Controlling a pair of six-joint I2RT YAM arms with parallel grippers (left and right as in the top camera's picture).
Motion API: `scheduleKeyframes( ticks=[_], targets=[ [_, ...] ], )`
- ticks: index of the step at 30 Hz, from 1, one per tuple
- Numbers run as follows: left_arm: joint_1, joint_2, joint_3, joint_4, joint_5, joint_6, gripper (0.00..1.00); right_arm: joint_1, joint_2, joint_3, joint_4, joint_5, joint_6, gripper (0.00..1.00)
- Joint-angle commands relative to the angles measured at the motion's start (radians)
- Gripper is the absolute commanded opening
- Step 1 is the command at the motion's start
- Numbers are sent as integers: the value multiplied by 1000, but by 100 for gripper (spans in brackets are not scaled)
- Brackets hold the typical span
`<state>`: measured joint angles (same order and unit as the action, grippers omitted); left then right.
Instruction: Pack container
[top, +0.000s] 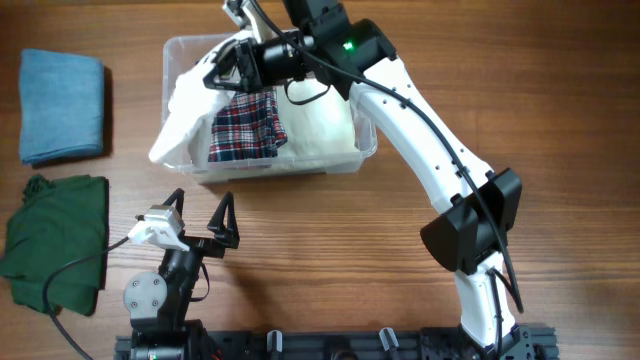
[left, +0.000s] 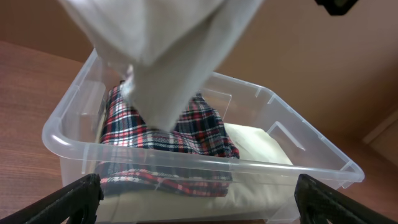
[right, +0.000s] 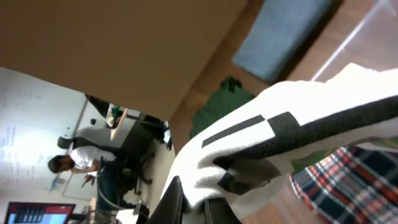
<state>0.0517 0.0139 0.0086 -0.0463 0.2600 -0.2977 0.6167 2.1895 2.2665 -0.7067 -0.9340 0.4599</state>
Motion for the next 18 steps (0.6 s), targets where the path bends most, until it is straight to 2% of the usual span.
scheduleKeyframes(
  ticks=[1,4,8,18],
  targets=[
    [-5,-4,-3,-6,-3,2,100,-6,-20,14,70,-5,1,4],
    [-5,-3,-3,-6,-3,2,100,-7,-20,14,262,-1,80,4],
    [-5,-3,-3,-6,-3,2,99,-9,-14,14,407,-2,97,4],
    [-5,-3,-3,-6,-3,2,100,-8,65,14,613,-9,66,4]
  ],
)
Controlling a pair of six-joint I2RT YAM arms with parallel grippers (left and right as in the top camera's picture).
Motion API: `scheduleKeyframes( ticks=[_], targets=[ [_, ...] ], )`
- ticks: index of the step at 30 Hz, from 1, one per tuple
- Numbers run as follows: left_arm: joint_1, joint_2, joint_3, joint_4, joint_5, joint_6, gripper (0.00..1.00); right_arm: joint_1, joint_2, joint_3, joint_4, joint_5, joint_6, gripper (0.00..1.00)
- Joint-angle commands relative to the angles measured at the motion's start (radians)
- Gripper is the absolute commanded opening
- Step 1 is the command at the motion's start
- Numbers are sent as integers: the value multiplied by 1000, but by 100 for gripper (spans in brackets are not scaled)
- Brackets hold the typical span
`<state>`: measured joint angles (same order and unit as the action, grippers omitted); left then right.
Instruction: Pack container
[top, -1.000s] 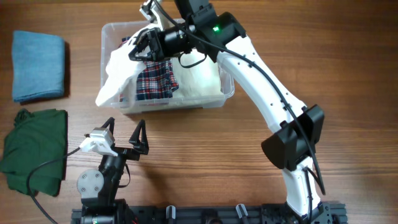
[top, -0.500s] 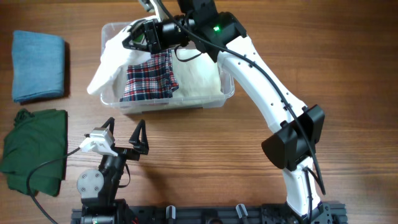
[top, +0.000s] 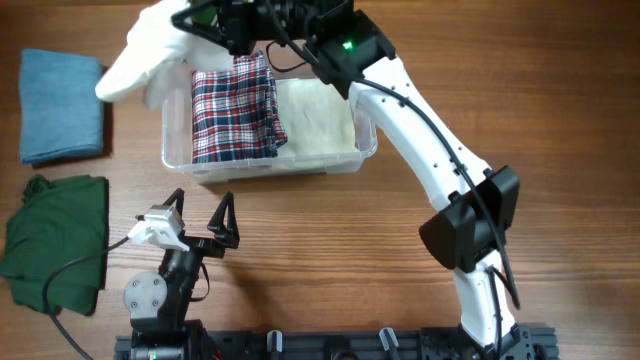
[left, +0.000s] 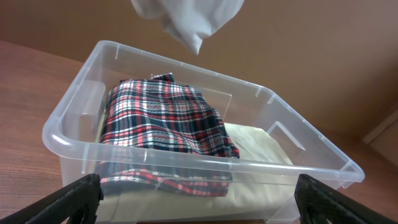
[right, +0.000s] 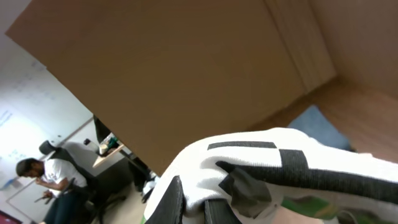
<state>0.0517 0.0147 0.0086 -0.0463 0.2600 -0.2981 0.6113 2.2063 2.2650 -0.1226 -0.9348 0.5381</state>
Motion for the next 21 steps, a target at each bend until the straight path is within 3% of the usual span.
scheduleKeyframes(
  ticks=[1,21],
  targets=[
    [-5,-4,-3,-6,-3,2,100,-3,63,15,40,-8,-11,4],
    [-5,-4,-3,-6,-3,2,100,3,163,14,122,-96,-11,4]
  ],
)
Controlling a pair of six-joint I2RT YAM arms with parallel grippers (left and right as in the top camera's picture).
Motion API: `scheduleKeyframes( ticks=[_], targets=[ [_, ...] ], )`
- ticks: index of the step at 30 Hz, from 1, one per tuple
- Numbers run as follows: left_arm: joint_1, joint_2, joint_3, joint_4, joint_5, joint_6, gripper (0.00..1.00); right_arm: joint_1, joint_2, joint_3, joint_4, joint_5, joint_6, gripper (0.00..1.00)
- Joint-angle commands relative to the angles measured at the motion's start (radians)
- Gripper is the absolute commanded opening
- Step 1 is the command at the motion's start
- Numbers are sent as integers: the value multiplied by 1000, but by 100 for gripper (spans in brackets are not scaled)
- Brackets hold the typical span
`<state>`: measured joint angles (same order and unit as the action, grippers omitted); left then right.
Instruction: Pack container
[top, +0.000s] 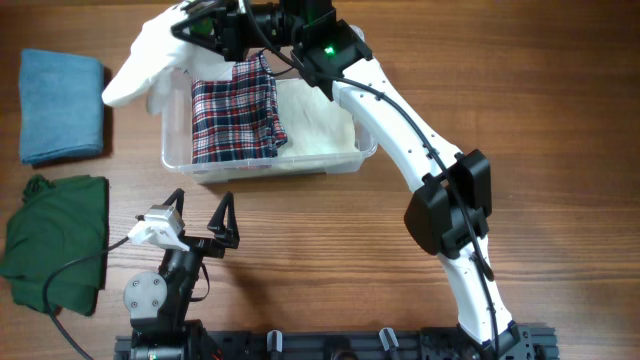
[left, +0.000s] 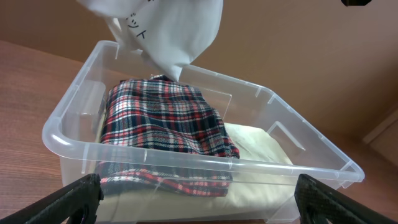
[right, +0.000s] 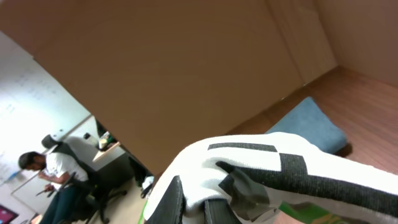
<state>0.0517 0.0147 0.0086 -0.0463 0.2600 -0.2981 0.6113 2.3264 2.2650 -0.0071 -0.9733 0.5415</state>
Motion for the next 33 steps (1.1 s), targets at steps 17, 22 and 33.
scheduleKeyframes(
  ticks=[17,22,33],
  targets=[
    [-5,-4,-3,-6,-3,2,100,3,57,14,10,-303,-90,4],
    [-5,-4,-3,-6,-3,2,100,2,57,14,167,-474,-16,4],
    [-5,-4,-3,-6,-3,2,100,-13,57,14,172,-537,-123,4]
  ],
)
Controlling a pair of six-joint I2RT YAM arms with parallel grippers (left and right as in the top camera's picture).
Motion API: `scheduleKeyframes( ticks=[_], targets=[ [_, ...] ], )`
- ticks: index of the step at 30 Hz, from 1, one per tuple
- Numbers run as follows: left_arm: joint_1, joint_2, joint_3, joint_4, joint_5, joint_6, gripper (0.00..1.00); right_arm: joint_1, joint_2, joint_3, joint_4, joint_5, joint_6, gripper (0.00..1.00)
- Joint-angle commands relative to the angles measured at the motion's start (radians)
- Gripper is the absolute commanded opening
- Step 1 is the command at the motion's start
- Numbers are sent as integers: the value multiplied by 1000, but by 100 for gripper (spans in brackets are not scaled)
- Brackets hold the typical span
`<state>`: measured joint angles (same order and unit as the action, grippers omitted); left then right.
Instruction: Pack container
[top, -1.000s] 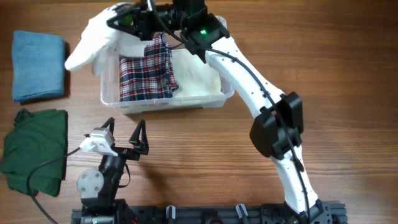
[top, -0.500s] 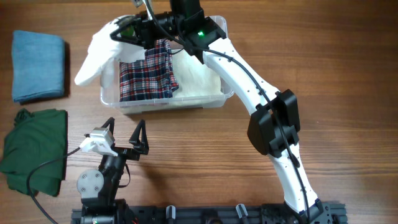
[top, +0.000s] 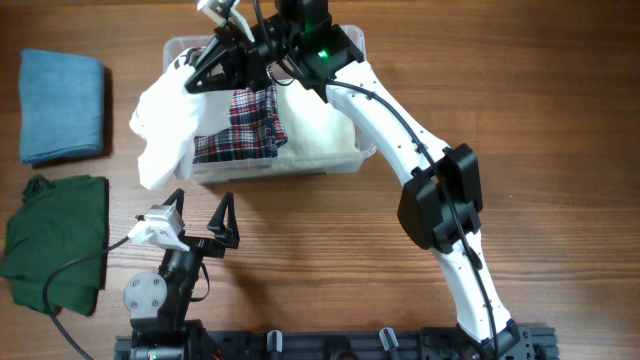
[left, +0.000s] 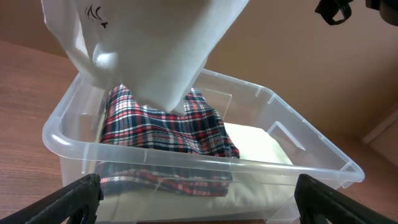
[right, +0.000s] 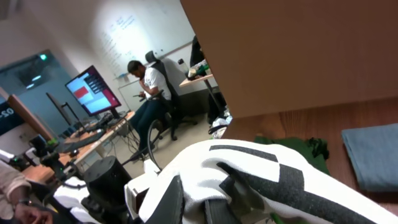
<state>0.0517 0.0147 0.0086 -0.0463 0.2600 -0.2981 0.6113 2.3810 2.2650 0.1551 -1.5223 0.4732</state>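
The clear plastic container stands at the table's far middle, holding a plaid cloth on a cream cloth. My right gripper is shut on a white garment with black stripes, which hangs over the container's left end and front-left corner. From the left wrist the garment drapes in front of the plaid cloth. My left gripper rests open near the table's front, facing the container.
A folded blue cloth lies at the far left. A dark green cloth lies at the near left beside the left arm. The right arm reaches across from the right front to the container.
My right gripper has turned and the white garment has come down from above the container's far-left corner; it now hangs lower over the left end and front-left corner.
The right gripper held the white garment low over the plaid cloth in the container. Then it held it high past the container's far-left corner, and stayed there. Now the garment hangs down across the left end. The left gripper stayed open and still.
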Motion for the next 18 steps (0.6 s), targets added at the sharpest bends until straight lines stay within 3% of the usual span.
scheduleKeyframes(
  ticks=[1,9,18],
  targets=[
    [-5,-4,-3,-6,-3,2,100,-19,2,14,10,44,-56,4],
    [-5,-4,-3,-6,-3,2,100,-54,3,14,9,389,-82,4],
    [-5,-4,-3,-6,-3,2,100,-50,36,14,27,483,-109,4]
  ],
)
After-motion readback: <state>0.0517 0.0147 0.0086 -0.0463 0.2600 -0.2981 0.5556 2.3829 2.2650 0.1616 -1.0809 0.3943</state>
